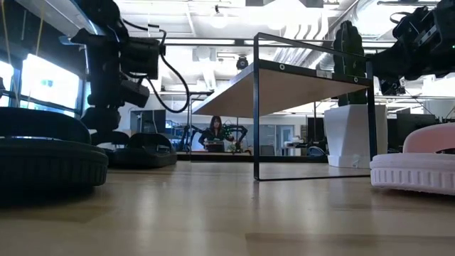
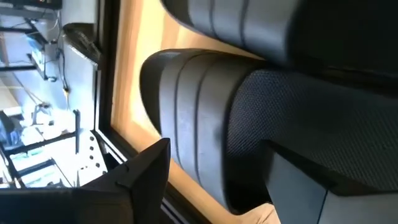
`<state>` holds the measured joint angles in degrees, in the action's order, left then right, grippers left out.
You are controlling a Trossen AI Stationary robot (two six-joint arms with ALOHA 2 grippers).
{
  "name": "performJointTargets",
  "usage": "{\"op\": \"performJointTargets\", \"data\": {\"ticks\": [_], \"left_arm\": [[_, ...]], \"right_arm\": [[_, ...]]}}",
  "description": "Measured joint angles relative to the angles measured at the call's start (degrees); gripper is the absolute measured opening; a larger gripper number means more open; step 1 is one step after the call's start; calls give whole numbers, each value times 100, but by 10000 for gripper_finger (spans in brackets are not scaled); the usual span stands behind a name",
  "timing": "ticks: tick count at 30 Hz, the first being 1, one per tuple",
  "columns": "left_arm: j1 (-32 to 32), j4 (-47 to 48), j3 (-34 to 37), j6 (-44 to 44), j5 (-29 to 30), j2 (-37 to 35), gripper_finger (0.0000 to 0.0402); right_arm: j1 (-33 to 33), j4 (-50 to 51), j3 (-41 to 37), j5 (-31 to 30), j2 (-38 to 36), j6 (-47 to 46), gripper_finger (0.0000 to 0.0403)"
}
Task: Pick and place slides into the shelf
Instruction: Put the black slide on the shelf
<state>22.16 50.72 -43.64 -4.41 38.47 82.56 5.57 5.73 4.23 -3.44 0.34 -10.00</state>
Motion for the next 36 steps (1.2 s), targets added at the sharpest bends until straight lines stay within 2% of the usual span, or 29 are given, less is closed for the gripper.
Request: {"op": "performJointTargets", "data": {"ticks": [9,19,28,36], "left_arm": [[387,-41,0,-54,-16,0,234],[1023,-305,0,149,-383,0,221],[1121,-369,0,161,-156,0,155],[1121,-437,0,117,-164,0,50]], "right_arm": [[1,1,0,-302,2,0,0],[1,1,-2,-315,2,2,0],[-1,1,0,-310,2,0,0],[1,1,-2,-308,2,0,0]]}}
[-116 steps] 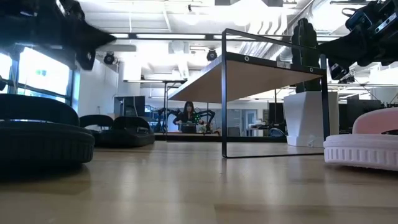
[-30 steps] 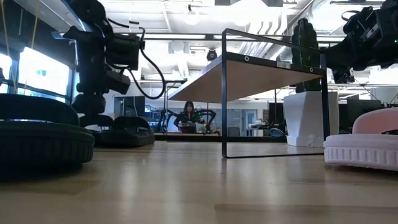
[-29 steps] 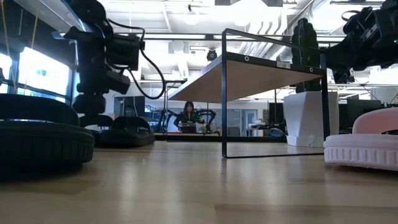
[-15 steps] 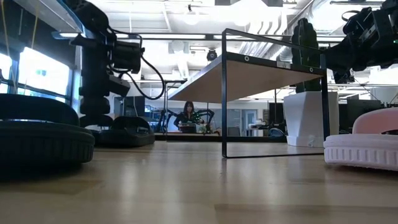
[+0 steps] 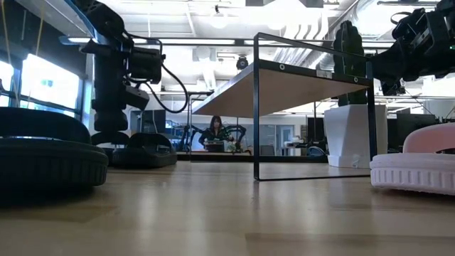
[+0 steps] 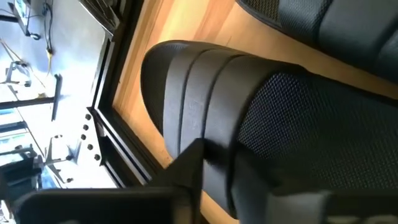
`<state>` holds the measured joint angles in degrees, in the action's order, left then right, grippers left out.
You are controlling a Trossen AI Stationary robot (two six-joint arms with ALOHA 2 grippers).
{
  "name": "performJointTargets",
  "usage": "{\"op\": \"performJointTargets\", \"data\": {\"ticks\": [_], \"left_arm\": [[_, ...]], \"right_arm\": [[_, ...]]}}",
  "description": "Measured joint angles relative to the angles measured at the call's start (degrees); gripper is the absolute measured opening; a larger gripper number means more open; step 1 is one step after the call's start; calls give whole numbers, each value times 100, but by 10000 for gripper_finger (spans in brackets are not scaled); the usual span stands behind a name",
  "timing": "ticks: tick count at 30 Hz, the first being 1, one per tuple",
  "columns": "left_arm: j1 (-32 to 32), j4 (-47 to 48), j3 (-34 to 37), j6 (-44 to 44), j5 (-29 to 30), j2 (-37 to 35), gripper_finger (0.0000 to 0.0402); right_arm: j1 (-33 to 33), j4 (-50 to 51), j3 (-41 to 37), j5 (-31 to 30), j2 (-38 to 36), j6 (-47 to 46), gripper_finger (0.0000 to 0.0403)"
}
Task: Pick and place slides into the shelf
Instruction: Put the black slide on the shelf
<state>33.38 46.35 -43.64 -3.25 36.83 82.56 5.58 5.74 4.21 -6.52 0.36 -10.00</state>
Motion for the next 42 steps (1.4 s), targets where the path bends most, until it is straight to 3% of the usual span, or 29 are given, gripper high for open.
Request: {"op": "performJointTargets", "data": {"ticks": [3,14,22,35,42], "left_arm": [[1,-5,0,-24,10,0,11],[-1,72,-40,-280,5,2,8],[-400,875,-664,-681,-2,-108,3],[-1508,1784,-1973,-1028,215,-1351,1],[-2143,1578,-2585,-585,280,-2004,1]], "right_arm": [[0,2,2,0,0,2,0],[-2,5,2,3,0,-23,0],[0,92,2,92,0,-42,0],[-2,153,2,103,0,-44,0],[-1,149,2,103,0,-44,0]]}}
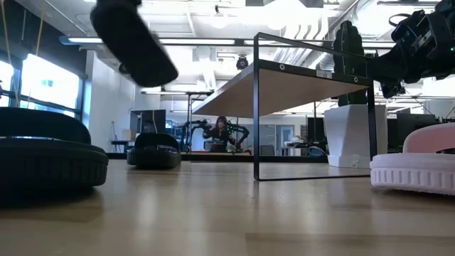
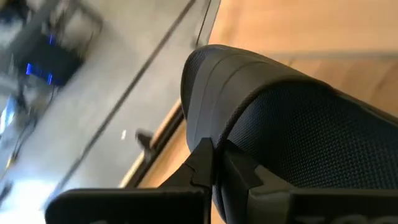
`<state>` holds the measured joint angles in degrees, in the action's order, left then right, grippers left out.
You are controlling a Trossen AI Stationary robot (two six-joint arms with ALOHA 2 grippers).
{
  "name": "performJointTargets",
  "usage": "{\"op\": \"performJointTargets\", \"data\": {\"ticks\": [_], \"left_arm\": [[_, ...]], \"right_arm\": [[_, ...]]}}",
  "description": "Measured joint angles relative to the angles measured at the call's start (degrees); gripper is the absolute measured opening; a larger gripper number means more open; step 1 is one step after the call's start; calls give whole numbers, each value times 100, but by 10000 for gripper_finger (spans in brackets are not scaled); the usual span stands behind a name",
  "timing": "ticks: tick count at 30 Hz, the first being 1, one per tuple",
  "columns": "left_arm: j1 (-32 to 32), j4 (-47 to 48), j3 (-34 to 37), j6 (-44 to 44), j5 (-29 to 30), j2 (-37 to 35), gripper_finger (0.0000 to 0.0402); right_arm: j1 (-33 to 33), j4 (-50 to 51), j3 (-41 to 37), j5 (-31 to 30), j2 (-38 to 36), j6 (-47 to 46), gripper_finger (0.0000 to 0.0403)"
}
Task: Pick and place slides into the shelf
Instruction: Put the black slide on the shelf
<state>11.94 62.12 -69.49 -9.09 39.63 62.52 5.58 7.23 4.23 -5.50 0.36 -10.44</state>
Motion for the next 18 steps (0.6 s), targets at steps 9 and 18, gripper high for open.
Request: {"op": "performJointTargets", "data": {"ticks": [9,18], "left_arm": [[-709,-1194,-256,2033,-900,-247,1],[-826,-2245,-256,4320,-2541,-137,1]], "right_arm": [[-1,-16,-1,0,0,0,0],[1,-18,-1,0,0,0,0]]}}
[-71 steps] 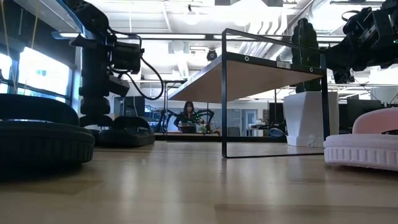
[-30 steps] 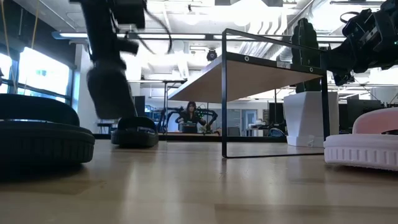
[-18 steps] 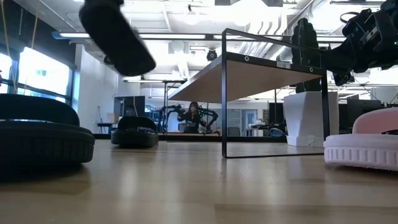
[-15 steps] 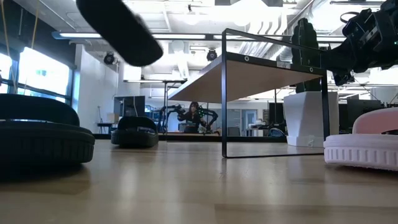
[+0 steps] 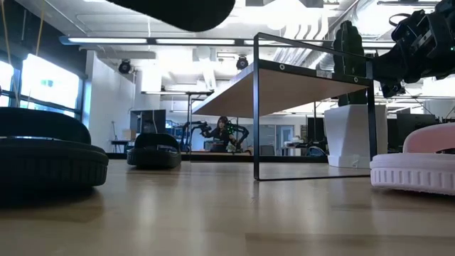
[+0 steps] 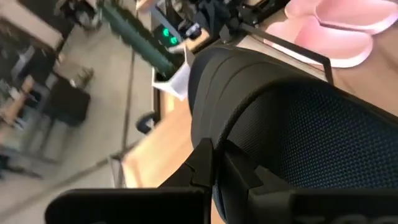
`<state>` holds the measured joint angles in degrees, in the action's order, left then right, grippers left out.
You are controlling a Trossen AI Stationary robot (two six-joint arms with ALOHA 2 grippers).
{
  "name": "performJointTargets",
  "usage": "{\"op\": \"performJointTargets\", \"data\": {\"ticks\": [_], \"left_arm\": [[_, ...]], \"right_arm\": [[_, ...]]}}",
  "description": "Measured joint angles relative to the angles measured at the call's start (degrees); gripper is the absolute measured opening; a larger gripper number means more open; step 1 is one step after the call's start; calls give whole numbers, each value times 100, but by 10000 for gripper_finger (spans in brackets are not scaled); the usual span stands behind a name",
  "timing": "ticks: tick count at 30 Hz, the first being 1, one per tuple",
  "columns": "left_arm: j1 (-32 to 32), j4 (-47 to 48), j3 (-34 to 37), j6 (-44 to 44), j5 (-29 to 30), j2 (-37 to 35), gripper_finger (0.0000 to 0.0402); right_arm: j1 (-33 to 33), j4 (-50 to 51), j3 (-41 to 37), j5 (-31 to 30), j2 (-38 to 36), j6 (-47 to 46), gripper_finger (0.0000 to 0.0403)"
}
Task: Pick and place slides into the shelf
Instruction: Put the black slide on the shelf
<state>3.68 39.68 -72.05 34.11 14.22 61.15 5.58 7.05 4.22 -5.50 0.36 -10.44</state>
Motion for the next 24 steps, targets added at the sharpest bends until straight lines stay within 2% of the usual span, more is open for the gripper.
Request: {"op": "performJointTargets", "data": {"ticks": [6,12,14,19,24], "left_arm": [[4,-242,-4,1872,367,373,0],[11,-1170,-4,3092,1322,1023,0],[113,-1446,-4,3586,1482,1286,0],[576,-1965,-4,4054,1332,1828,0],[1349,-2316,0,4132,414,2173,0]], "right_arm": [[0,0,1,-7,0,0,0],[-1,0,1,-9,0,26,0],[0,0,1,-9,0,28,0],[-2,-3,0,-14,0,44,0],[0,-13,1,-51,2,44,0]]}}
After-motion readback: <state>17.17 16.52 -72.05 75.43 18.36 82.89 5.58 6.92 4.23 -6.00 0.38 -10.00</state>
